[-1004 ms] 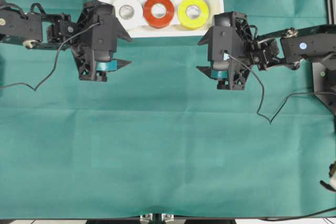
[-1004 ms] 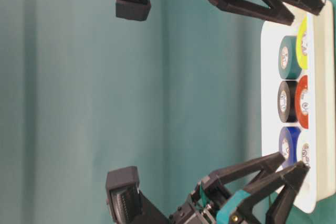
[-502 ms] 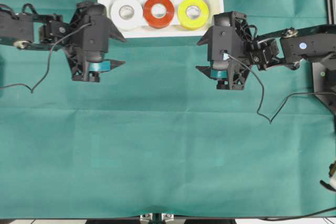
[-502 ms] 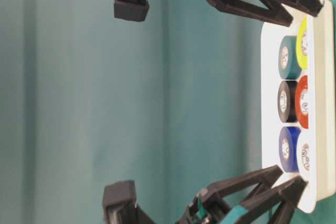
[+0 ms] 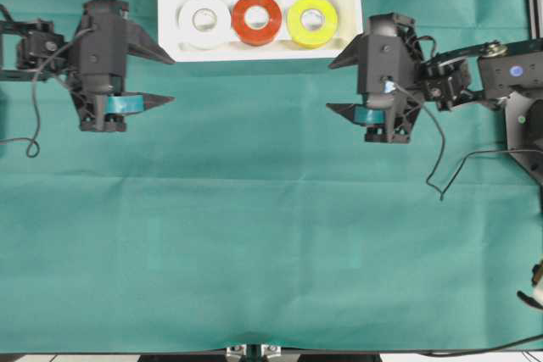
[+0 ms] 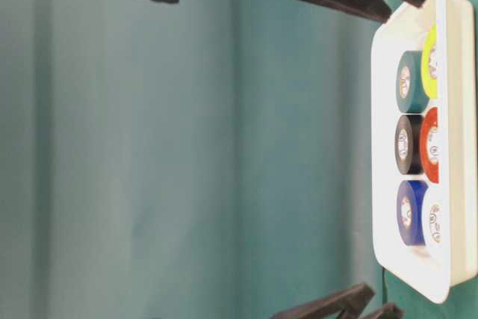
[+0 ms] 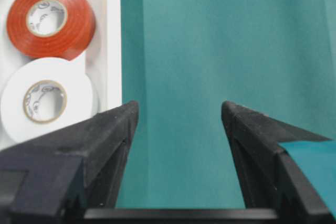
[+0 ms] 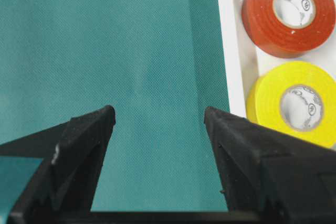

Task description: Put the tape alternately from left to right into the white case.

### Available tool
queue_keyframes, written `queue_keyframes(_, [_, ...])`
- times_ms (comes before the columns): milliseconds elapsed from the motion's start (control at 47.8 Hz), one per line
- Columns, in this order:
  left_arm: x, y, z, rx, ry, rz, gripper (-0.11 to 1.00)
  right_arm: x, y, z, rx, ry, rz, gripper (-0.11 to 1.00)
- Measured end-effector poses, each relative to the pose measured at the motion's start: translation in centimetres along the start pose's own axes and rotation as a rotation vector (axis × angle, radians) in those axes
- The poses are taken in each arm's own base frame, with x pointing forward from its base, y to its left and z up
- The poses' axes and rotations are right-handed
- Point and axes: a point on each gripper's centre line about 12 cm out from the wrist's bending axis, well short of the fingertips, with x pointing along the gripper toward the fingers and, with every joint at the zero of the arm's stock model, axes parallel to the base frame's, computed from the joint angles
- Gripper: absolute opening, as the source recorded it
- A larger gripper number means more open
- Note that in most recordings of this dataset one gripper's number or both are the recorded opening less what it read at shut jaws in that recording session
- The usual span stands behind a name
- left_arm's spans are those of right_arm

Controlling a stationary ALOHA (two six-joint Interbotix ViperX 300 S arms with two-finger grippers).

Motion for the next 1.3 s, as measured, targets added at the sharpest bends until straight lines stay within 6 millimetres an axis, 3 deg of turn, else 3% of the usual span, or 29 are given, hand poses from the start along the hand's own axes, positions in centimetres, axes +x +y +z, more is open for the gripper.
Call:
queue_keyframes(858, [-5.8, -0.5, -2.7, -0.057, -0.114, 0.016, 0.95, -4.5, -0.2, -1.5, 0.012, -0.128, 0.047, 0.78])
queue_keyframes(1297, [-7.7, -0.6, -3.4, -0.102, -0.180, 0.022, 0.95, -9.0, -0.3, -3.7, 0.024, -0.291, 0.094, 0.78])
